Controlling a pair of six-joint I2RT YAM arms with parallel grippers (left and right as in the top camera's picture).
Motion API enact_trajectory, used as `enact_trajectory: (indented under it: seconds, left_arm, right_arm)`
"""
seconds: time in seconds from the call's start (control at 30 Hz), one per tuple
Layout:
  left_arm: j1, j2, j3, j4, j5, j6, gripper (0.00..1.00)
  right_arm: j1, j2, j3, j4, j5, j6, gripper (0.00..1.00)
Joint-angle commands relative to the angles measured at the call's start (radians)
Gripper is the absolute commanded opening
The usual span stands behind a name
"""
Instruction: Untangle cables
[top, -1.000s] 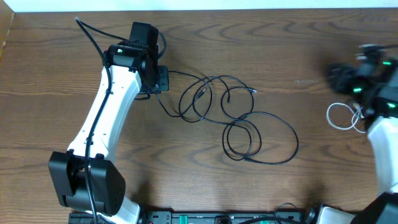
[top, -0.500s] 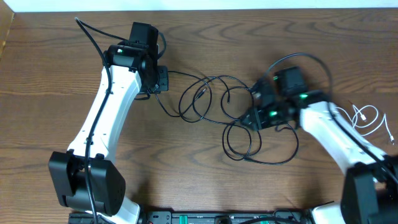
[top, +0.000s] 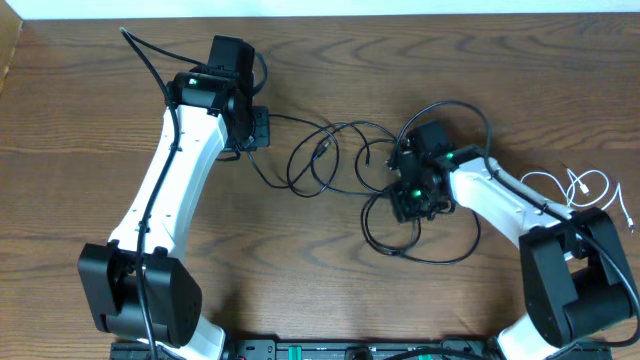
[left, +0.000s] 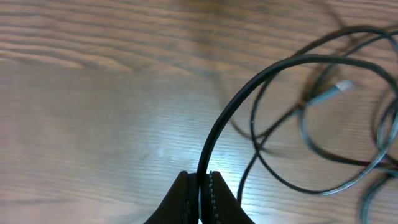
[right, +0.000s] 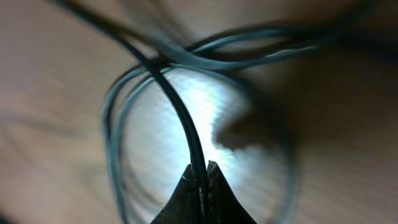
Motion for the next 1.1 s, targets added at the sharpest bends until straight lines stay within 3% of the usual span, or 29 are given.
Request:
enact_trajectory:
  seconds: [0.0, 0.27, 0.47, 0.73, 0.97, 1.07]
  left_arm:
    - [0.010, -0.016, 0.005, -0.018, -0.150, 0.006, 0.08]
    - [0.099, -0.016, 0.005, -0.043, -0.189, -0.082, 0.07]
    - [0.151, -0.016, 0.005, -0.045, -0.190, -0.082, 0.08]
    - [0.172, -0.016, 0.005, -0.046, -0.158, -0.081, 0.07]
    - [0.172, -0.016, 0.005, -0.042, 0.031, -0.080, 0.08]
    - [0.172, -0.016, 0.005, -0.043, 0.048, -0.076, 0.07]
  right_arm:
    - [-0.072, -0.055, 0.163, -0.048, 0.257, 0.016, 0.01]
    - [-0.281, -0.160, 0.588, -0.151, 0.583, 0.015, 0.01]
    - [-0.468, -0.192, 0.744, -0.110, 0.679, 0.000, 0.01]
    - [-0.676, -0.181, 0.754, -0.069, 0.644, 0.002, 0.01]
    - [-0.749, -0.153, 0.751, -0.106, 0.641, 0.024, 0.01]
    - [-0.752, -0.137, 0.751, -0.123, 0.640, 0.052, 0.01]
